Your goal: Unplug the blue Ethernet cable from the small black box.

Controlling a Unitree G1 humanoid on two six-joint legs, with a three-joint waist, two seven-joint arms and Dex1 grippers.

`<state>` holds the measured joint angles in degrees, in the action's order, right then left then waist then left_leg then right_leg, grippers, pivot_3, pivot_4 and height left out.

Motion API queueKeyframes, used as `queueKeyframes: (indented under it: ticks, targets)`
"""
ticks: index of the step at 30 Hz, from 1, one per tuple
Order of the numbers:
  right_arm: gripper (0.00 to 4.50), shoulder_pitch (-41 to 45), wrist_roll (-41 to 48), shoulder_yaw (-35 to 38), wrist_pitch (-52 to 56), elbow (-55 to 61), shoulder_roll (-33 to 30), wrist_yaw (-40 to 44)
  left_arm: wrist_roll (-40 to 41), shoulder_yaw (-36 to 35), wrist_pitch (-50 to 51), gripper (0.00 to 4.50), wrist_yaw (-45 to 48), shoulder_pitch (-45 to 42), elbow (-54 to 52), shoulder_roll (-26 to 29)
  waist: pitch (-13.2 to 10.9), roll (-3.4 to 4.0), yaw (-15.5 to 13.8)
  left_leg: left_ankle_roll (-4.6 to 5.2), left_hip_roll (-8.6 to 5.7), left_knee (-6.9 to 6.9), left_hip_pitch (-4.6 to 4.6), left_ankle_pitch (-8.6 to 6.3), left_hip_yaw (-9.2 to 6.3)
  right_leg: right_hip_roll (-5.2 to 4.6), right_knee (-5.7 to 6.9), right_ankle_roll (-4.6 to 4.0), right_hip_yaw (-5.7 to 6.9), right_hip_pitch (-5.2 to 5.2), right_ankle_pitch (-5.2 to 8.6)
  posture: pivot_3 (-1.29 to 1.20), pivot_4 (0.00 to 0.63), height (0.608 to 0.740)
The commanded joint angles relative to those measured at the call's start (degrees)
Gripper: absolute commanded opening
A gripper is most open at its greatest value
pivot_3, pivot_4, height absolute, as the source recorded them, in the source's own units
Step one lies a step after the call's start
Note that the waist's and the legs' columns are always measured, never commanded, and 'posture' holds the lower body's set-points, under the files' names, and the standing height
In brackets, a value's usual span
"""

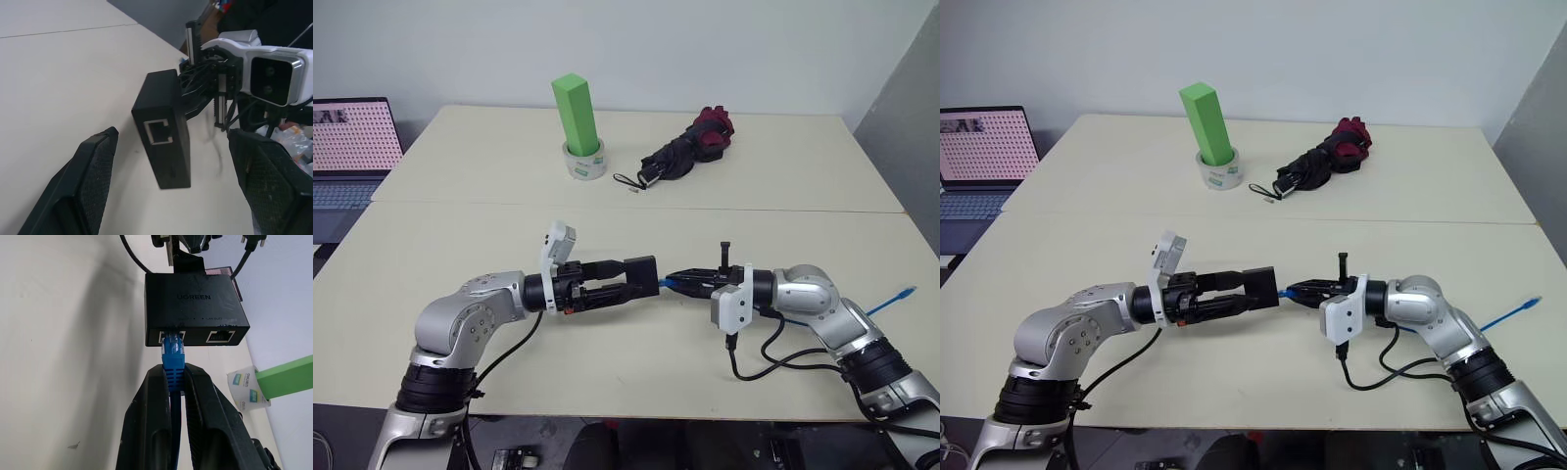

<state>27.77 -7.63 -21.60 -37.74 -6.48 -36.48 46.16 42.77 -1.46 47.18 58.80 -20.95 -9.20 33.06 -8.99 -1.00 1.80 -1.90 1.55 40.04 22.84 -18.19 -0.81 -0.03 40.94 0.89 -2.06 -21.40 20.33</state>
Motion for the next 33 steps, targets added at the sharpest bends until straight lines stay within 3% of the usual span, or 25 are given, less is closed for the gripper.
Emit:
queueKeyframes:
  ticks: [1, 14, 19, 21, 25, 29, 33]
  targets:
    - [0.13, 1.13, 1.47, 1.57, -1.09, 1.55, 0.44, 0.15, 1.56, -0.86, 0.14, 3.44, -1.38, -1.11, -0.68, -1.72, 0.00, 0.00, -0.03, 0.00, -0.01, 0.00, 0.00, 0.00, 0.00, 0.00, 0.00, 0.00, 0.00, 0.00, 0.00, 0.00, 0.150, 0.740]
    - [0.12, 2.45, -0.80, 1.78, -4.64, 0.05, 0.91, -0.96, 1.79, -0.65, 0.57, 0.83, -0.55, -1.85, 1.25, -2.34, 0.00, 0.00, 0.00, 0.00, 0.00, 0.01, 0.00, 0.00, 0.00, 0.00, 0.00, 0.00, 0.00, 0.00, 0.00, 0.00, 0.150, 0.740]
    - [0.11, 3.87, -4.22, 0.86, -8.33, -1.86, 0.46, -1.35, 1.51, -0.41, 0.27, 0.78, -0.30, -1.82, 1.51, -2.29, 0.00, 0.00, 0.01, 0.00, 0.00, 0.01, -0.01, 0.00, 0.00, 0.00, 0.00, 0.00, 0.00, 0.00, 0.00, 0.00, 0.150, 0.740]
    - [0.82, 4.26, -4.35, 0.53, -8.81, -2.51, 0.05, -0.65, 1.38, -0.30, 0.07, 0.78, -0.02, -1.90, 1.64, -2.18, 0.00, 0.00, 0.00, 0.00, 0.00, 0.01, -0.01, 0.00, 0.00, 0.00, 0.00, 0.00, 0.01, 0.00, 0.00, 0.00, 0.150, 0.740]
    - [1.73, 3.69, -0.86, 0.57, -2.93, -0.31, -1.77, 3.89, 0.92, 0.15, -0.53, 0.78, 1.51, -2.08, 1.75, -1.43, 0.00, 0.00, -0.01, 0.00, 0.00, 0.01, 0.00, 0.00, 0.00, 0.00, 0.00, 0.00, 0.00, 0.00, 0.00, 0.00, 0.150, 0.740]
    - [2.66, 1.06, 9.58, 1.32, 12.25, 8.57, -5.75, 12.47, -0.44, 1.04, -2.08, 0.78, 3.72, -2.37, 2.13, -0.39, 0.00, 0.00, -0.11, -0.01, 0.00, 0.01, 0.00, 0.00, -0.01, -0.01, 0.00, 0.00, 0.01, 0.01, 0.00, 0.00, 0.150, 0.740]
    - [2.69, -1.23, 27.86, 5.00, 41.96, 22.28, -8.25, 13.46, -2.30, 2.47, -4.55, 0.78, 6.79, -2.25, 1.38, 1.29, -0.01, 0.02, -0.14, 0.00, 0.01, 0.01, 0.02, 0.00, -0.02, -0.01, 0.00, 0.00, 0.01, 0.01, 0.00, 0.00, 0.150, 0.740]
